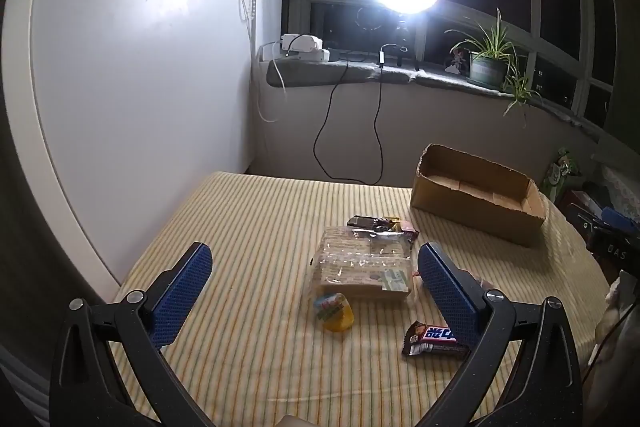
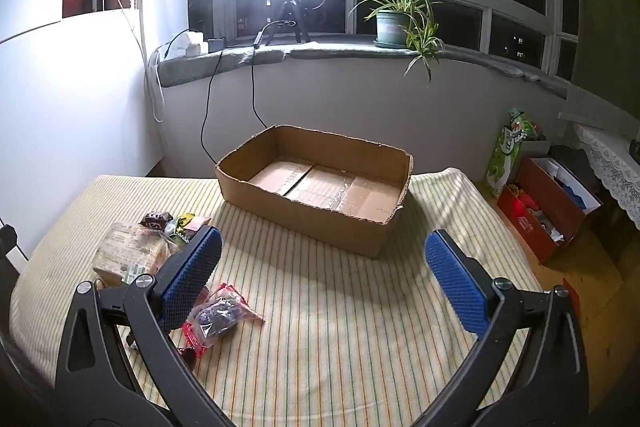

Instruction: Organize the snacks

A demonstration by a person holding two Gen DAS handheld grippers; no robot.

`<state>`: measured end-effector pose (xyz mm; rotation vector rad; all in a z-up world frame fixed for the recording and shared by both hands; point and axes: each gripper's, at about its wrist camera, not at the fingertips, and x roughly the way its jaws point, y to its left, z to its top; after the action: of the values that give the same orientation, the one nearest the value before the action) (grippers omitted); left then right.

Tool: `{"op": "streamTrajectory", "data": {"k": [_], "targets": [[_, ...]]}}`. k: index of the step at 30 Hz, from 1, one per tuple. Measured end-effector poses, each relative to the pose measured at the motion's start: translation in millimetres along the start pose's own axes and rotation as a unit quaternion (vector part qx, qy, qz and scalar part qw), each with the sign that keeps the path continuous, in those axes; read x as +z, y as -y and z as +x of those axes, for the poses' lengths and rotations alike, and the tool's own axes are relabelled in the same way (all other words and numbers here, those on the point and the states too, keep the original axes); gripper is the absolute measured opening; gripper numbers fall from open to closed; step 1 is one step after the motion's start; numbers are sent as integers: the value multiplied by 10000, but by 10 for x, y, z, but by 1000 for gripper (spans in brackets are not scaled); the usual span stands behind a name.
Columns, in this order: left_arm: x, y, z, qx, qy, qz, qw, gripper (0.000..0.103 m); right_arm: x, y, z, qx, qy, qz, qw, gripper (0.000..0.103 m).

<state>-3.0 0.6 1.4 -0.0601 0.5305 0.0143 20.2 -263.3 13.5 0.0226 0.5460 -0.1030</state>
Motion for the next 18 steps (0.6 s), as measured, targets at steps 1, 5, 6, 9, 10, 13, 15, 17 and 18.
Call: {"op": "streamTrajectory", "data": {"k": [1, 5, 6, 9, 10, 13, 15, 17, 18], "targets": [[1, 3, 3, -3, 0, 5, 10000, 102, 0, -4, 0, -6, -2, -6, 10000, 103], [-6, 7, 2, -10, 8, 5, 10000, 102, -15, -9, -8, 6, 1, -16, 10000, 103], [-5, 7, 2, -12, 10, 1, 10000, 102, -15, -7, -5, 5, 3, -12, 10000, 103], [-7, 8, 2, -8, 13, 4, 10000, 102, -16, -13, -3, 7, -3, -15, 10000, 103], [-4, 6, 5, -6, 10, 1, 10000, 102, -27, -14, 3, 14, -10, -21, 10000, 103], [-10, 9, 0, -13, 8, -12, 10000, 102, -39, -30, 8, 29, -28, -29, 10000, 103], [-8, 11, -6, -17, 8, -15, 10000, 102, -35, -28, 10, 42, -40, -32, 10000, 103], [-9, 13, -7, -13, 10, -10, 10000, 102, -35, -30, 9, 44, -40, -34, 10000, 103], [-7, 14, -7, -15, 9, -8, 10000, 102, -33, -29, 10, 46, -40, -30, 10000, 103]]}}
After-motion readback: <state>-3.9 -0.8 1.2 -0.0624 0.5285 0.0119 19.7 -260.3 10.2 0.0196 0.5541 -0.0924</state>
